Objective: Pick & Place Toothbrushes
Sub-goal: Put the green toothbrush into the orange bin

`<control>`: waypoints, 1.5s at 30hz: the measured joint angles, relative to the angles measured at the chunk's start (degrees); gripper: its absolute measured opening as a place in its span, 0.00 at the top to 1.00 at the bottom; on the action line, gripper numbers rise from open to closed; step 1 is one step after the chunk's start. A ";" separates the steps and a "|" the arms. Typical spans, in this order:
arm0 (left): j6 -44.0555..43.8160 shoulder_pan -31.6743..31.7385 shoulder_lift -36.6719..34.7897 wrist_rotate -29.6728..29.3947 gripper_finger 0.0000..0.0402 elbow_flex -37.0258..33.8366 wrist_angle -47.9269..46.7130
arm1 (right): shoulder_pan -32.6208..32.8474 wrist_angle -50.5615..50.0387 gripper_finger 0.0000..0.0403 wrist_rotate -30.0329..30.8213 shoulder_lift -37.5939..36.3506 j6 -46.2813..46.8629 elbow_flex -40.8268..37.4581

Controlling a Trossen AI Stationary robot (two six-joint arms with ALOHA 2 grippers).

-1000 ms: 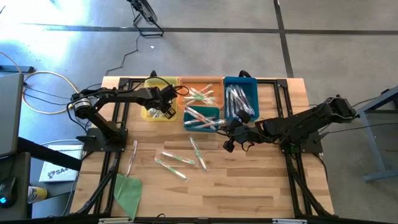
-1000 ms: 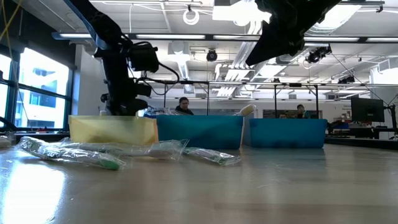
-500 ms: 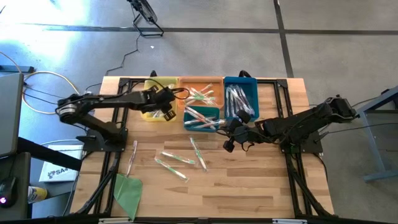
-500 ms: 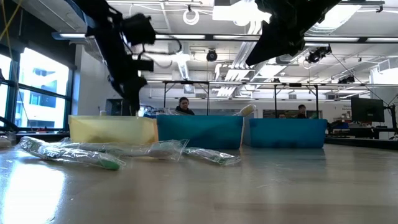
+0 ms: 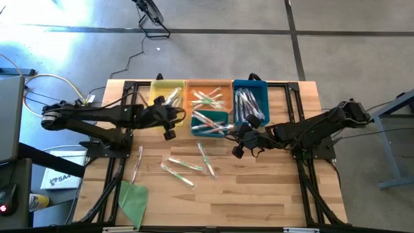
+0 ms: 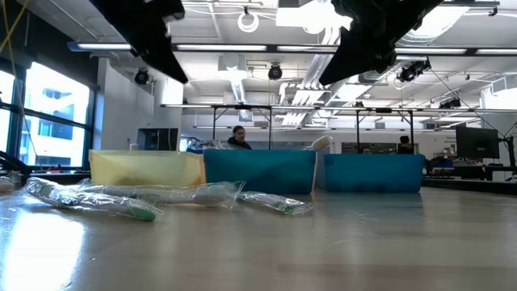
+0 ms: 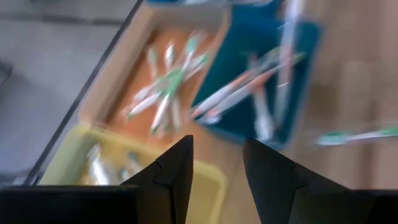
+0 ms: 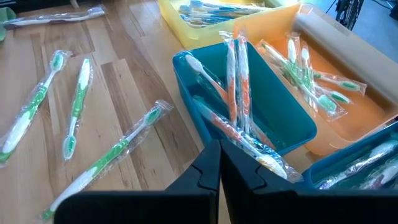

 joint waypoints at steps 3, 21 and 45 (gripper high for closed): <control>0.97 -4.20 -2.62 0.00 0.67 0.00 -0.08 | 0.00 0.04 0.99 -0.04 0.00 0.01 0.00; 2.57 -22.84 -9.34 -0.29 0.67 0.00 3.09 | 0.00 0.88 0.99 -0.46 0.00 0.02 0.00; 18.55 -33.52 -16.60 -15.61 0.67 0.00 3.66 | -0.06 6.89 0.99 -4.34 0.00 -0.17 0.00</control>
